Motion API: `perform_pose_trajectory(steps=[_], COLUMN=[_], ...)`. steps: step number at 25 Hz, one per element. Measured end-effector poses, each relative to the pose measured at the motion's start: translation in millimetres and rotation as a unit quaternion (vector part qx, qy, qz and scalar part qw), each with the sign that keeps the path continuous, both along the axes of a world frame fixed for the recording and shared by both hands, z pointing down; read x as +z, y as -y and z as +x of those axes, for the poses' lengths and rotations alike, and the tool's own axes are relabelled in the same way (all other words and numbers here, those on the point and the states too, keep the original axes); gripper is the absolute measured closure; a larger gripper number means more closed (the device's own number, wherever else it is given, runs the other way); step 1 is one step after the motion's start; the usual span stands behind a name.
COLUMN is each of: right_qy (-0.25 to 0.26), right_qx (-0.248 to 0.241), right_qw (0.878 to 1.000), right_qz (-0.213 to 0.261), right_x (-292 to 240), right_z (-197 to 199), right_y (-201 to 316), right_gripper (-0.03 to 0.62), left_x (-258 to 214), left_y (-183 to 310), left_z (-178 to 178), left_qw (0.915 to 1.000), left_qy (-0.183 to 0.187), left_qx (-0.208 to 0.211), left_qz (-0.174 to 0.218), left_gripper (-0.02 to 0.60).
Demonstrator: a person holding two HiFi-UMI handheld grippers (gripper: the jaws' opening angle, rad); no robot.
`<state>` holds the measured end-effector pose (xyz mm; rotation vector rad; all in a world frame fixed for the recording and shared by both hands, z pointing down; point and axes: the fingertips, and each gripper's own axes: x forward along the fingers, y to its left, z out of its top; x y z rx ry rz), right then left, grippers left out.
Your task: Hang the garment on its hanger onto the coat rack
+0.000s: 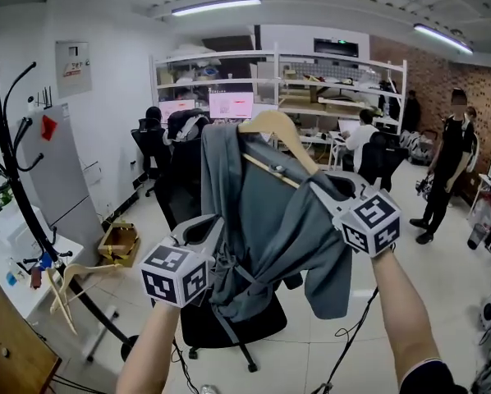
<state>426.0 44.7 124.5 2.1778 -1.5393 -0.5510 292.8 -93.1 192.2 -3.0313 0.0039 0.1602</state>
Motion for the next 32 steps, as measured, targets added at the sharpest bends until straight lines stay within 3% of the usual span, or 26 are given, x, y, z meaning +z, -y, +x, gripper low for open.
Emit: perform_pose_trajectory(steps=[9,15,23,32], right_qy=[-0.026,-0.032,-0.016,0.037], right_qx=[-0.104,-0.182,-0.265,-0.318], right_qw=[0.994,0.982,0.964,0.947], right_qz=[-0.019,-0.023,-0.029,-0.030], right_x=[-18,-23,-13,11], right_z=[-96,-188,-298,-372], right_y=[14,50,123,194], right_gripper=[0.508,0.508,0.508,0.508], left_x=[-32,-49,-52,-43], left_y=[13,42,85,110], left_z=[-93,-184,-323,-430], left_qw=[0.9970,0.9910,0.9762,0.9600], left_qy=[-0.018,-0.021,-0.021,-0.007], left_qx=[-0.074,-0.128,-0.213,-0.278], left_qz=[0.018,0.032,0.033,0.031], left_gripper=[0.580,0.580,0.580,0.580])
